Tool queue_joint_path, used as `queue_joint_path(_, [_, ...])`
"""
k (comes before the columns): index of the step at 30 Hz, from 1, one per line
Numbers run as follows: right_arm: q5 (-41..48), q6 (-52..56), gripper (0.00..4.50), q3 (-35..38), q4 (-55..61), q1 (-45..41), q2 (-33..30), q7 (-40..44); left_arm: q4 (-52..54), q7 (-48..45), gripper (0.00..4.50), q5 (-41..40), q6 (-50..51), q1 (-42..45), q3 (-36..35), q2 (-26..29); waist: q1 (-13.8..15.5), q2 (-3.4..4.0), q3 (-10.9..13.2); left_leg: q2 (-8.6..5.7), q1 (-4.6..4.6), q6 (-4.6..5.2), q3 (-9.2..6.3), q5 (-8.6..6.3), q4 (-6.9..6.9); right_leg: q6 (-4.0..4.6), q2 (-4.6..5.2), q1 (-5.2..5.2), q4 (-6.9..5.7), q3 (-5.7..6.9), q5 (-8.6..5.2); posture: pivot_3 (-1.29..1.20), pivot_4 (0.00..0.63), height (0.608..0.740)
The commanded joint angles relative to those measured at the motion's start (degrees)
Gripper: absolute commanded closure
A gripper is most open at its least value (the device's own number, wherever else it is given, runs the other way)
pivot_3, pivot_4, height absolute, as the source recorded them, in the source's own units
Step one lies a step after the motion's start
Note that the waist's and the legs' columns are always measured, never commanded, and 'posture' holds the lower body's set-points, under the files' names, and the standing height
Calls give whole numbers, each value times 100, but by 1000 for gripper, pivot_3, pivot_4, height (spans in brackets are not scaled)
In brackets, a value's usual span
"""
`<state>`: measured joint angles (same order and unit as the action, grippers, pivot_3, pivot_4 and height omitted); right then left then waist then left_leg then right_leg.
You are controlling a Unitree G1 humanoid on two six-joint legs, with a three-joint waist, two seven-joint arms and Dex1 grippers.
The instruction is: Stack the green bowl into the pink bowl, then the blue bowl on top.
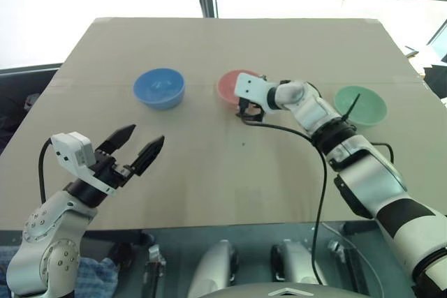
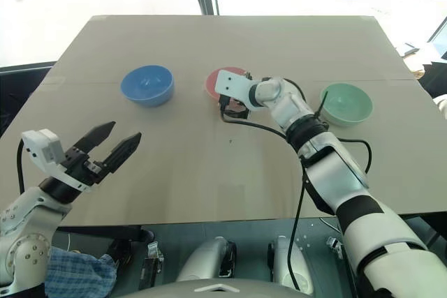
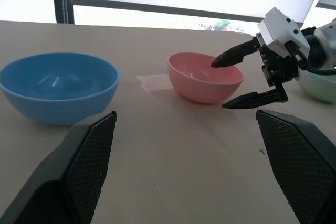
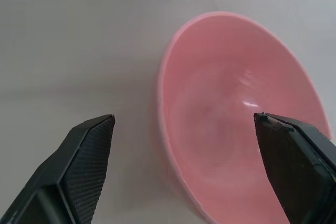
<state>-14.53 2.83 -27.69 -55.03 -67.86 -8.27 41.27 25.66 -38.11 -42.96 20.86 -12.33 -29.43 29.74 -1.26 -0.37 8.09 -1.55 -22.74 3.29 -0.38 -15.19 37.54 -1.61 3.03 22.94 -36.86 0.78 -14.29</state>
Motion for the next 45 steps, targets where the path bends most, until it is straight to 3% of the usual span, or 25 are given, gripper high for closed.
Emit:
queue_joint_path(1, [-241,-347,580,-10,-402,-355,172,-95,316,71,0,-123,-133,-133,-275,8,-17,1,0,0,0,0,0,0,-2,0,0,1,1,0,0,0,150,740])
queue_joint_path(3, [-309,-444,1210,-1,-561,-419,248,-97,355,107,0,-130,-137,-175,-284,-5,-43,1,1,0,-1,-2,0,1,-8,0,0,5,1,0,0,0,150,740])
queue_joint_path(10, [-397,-630,4298,71,-743,-472,352,-24,420,173,0,-128,-142,-244,-273,-30,-115,2,1,-1,0,-11,-1,6,-14,1,-1,9,-1,0,0,0,150,740])
queue_joint_path(11, [-403,-641,4449,77,-752,-472,355,-19,423,178,0,-128,-142,-245,-270,-31,-115,2,1,-1,0,-12,-1,7,-14,1,-1,10,-2,0,0,0,150,740])
queue_joint_path(21, [-395,-716,4449,56,45,-200,129,618,346,193,0,-80,-90,-55,-88,3,-113,2,1,0,-2,-14,-1,8,-16,2,-1,12,-4,-1,0,0,150,740])
queue_joint_path(26, [-62,233,4449,-106,3005,994,-677,2152,204,70,0,-50,-85,95,57,61,-57,-2,-1,0,-4,-13,-3,8,-19,2,0,12,0,-1,1,0,150,740])
queue_joint_path(31, [-23,1322,4449,-193,5344,1948,-1356,2845,93,-177,0,-28,-84,276,275,145,-43,0,0,0,-13,-7,-3,4,-18,1,3,12,1,-1,1,0,150,740])
queue_joint_path(38, [-58,2088,4449,-314,6258,2335,-1581,2883,-42,-697,0,-149,35,392,427,402,-65,-3,-2,7,1,-11,-3,6,-18,6,2,11,-5,-1,2,0,150,740])
queue_joint_path(40, [-83,2127,3751,-335,6296,2358,-1584,2822,-51,-829,0,-178,68,392,434,497,-62,-4,-3,6,0,-12,-3,7,-18,7,2,11,-4,-1,3,0,150,740])
queue_joint_path(41, [-83,2146,3611,-342,6309,2362,-1584,2803,-59,-884,0,-203,83,394,427,538,-61,-4,-3,6,-1,-13,-3,7,-18,7,3,11,-2,-1,3,0,150,740])
queue_joint_path(45, [-57,2264,1959,-278,6338,2396,-1507,2555,-121,-956,0,-235,121,417,394,616,-59,-4,-3,5,-2,-13,-3,7,-18,7,3,11,2,-1,3,0,150,740])
